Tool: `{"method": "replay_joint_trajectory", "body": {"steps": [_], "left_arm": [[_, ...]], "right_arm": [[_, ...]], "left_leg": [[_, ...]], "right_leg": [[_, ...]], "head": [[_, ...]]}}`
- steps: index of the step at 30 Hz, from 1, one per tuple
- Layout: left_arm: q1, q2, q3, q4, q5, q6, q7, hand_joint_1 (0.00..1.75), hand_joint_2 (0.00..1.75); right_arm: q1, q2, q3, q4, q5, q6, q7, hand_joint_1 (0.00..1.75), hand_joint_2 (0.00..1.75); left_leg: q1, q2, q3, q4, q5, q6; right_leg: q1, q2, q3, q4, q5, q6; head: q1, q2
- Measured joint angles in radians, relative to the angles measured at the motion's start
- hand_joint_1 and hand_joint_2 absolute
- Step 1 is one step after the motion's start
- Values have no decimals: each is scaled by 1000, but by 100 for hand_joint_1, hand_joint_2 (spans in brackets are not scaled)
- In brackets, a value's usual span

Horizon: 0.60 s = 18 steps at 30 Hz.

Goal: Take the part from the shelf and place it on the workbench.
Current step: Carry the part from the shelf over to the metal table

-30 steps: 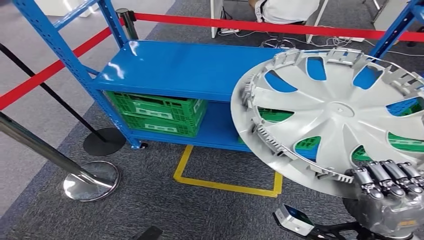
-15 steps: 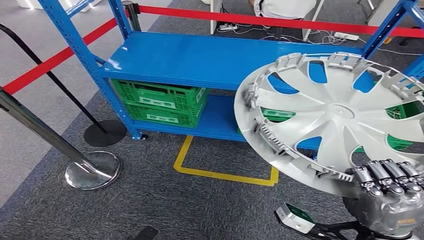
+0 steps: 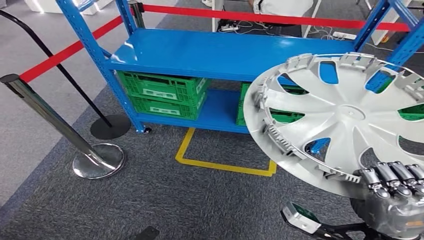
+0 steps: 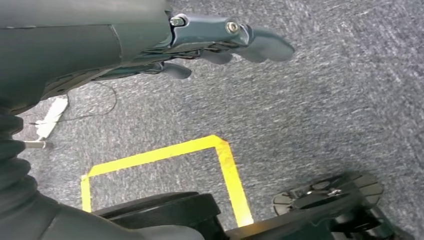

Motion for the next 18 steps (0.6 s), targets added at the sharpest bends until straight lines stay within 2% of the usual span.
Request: {"method": "replay_joint_trajectory", "body": {"steps": [1, 3, 4, 5, 6, 7, 8, 9, 10, 11, 12, 14, 15, 16, 18], "left_arm": [[1, 0, 0, 0, 0, 0, 0, 0, 175], [2, 1, 0, 0, 0, 0, 0, 0, 175], [1, 2, 0, 0, 0, 0, 0, 0, 175], [1, 2, 0, 0, -1, 0, 0, 0, 175], [1, 2, 0, 0, -1, 0, 0, 0, 175], [1, 3, 0, 0, -2, 0, 0, 0, 175], [0, 3, 0, 0, -2, 1, 0, 0, 175], [-1, 3, 0, 0, -2, 1, 0, 0, 175], [-4, 3, 0, 0, -2, 1, 0, 0, 175], [-7, 3, 0, 0, -2, 1, 0, 0, 175], [-9, 3, 0, 0, -2, 1, 0, 0, 175], [-8, 4, 0, 0, -2, 0, 1, 0, 175], [-5, 4, 1, 0, -1, -1, 3, 0, 175], [-2, 5, 1, 0, 0, -2, 4, 0, 175], [-1, 6, 2, 0, 1, -6, 8, 0, 175]], "right_arm": [[0, 0, -1, 0, 0, 0, 0, 175, 175], [1, 0, -3, 0, 0, 0, 1, 175, 175], [1, 0, -4, 0, 0, 0, 0, 175, 175], [1, 0, -6, 0, 0, 0, -1, 175, 175], [0, 1, -7, 0, 0, 0, -3, 175, 175], [0, 2, -8, 0, 0, 0, -7, 175, 175], [0, 3, -10, 0, 0, 0, -12, 175, 175], [1, 6, -12, -1, 0, 0, -17, 175, 175], [1, 8, -14, -2, 0, 0, -24, 175, 175], [1, 10, -17, -3, 0, 0, -33, 175, 175], [1, 13, -20, -4, 0, 0, -44, 175, 175], [-2, 21, -27, -6, 0, 0, -69, 175, 175], [-3, 25, -30, -6, 0, 0, -80, 175, 175], [-3, 28, -32, -6, 0, 0, -89, 175, 175], [-6, 33, -35, -6, 0, 1, -102, 175, 175]], "left_leg": [[1, -1, -11, 39, -49, -7], [5, -1, -37, 167, -164, -18], [7, 0, -44, 231, -192, -21], [9, 0, -41, 273, -193, -22], [10, 0, -25, 284, -172, -23], [11, 2, 6, 260, -141, -22], [11, 12, 54, 206, -118, -21], [11, 27, 112, 130, -115, -20], [8, 40, 163, 54, -127, -14], [5, 50, 199, -3, -142, -7], [1, 49, 215, -36, -152, 1], [-2, 35, 208, -43, -144, 18], [-2, 27, 203, -43, -137, 26], [-1, 21, 197, -44, -128, 33], [-1, 6, 179, -44, -111, 41]], "right_leg": [[-2, -1, -13, 0, 12, -8], [-2, -2, -41, 2, 39, -14], [-2, -3, -57, 4, 52, -15], [-2, -4, -76, 8, 65, -14], [-2, -6, -96, 13, 76, -13], [-2, -9, -115, 18, 86, -10], [-2, -12, -131, 23, 93, -7], [-1, -16, -143, 28, 100, -4], [0, -22, -151, 31, 107, 1], [1, -29, -155, 33, 115, 7], [0, -37, -157, 34, 121, 12], [-6, -50, -160, 35, 131, 23], [-8, -48, -166, 45, 121, 29], [-9, -39, -178, 72, 97, 33], [-10, -18, -223, 189, 18, 40]], "head": [[-3, 0], [-7, 0], [-7, 0], [-7, 0], [-7, 0], [-7, 0], [-7, 0], [-7, 0], [-6, 0], [-5, 0], [-5, 0], [-5, 0], [-5, 0], [-3, 0], [0, 0]]}}
